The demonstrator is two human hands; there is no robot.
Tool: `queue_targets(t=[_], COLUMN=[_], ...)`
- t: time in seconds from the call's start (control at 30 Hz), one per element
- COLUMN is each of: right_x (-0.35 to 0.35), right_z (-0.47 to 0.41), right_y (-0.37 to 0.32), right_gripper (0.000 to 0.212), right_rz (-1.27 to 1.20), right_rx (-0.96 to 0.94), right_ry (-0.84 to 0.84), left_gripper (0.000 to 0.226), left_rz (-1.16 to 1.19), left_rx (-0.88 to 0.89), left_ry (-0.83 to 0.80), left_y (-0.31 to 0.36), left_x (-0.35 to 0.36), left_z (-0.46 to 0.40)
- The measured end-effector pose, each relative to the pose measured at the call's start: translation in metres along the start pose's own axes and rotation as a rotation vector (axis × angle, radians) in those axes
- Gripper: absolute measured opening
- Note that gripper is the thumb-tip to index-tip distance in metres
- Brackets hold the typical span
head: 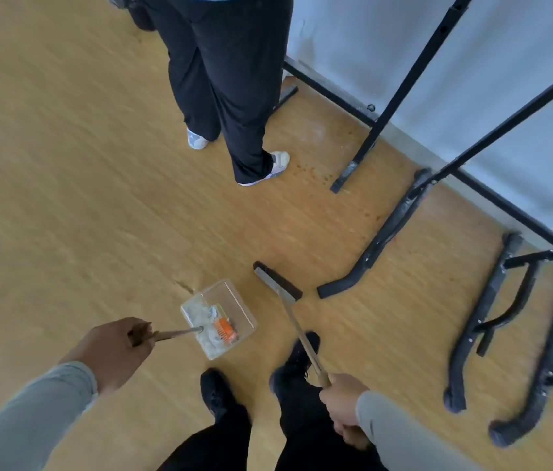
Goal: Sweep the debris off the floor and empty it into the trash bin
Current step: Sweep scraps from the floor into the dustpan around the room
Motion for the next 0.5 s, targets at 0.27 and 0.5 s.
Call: queue_targets(t=[0.27, 0.5], right_x=[-0.032, -0.024], right_z=[0.063, -0.021], right_y=[-0.034, -0.116], right_gripper=[0.058, 0.068], right_rz=[-0.055, 0.413], right_rx=[0.017, -0.009], right_ry=[0.239, 0.384], left_gripper=[0.014, 0.015], left_rz=[-0.049, -0.048], left_rx=[0.009, 0.012], left_ry=[-0.04, -0.017], left_y=[-0.036, -0.043], left_x=[0.002, 0.008], left_z=[-0.022, -0.039])
Point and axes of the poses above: each hand's wrist, its own z-axis away from the middle knuckle, its own x-axis out of the palm, y = z × x, the point moved 3 cm from there along -z, towards the middle knuckle, and after that the axes turned 1 degree about -y, right-handed, at the moved point
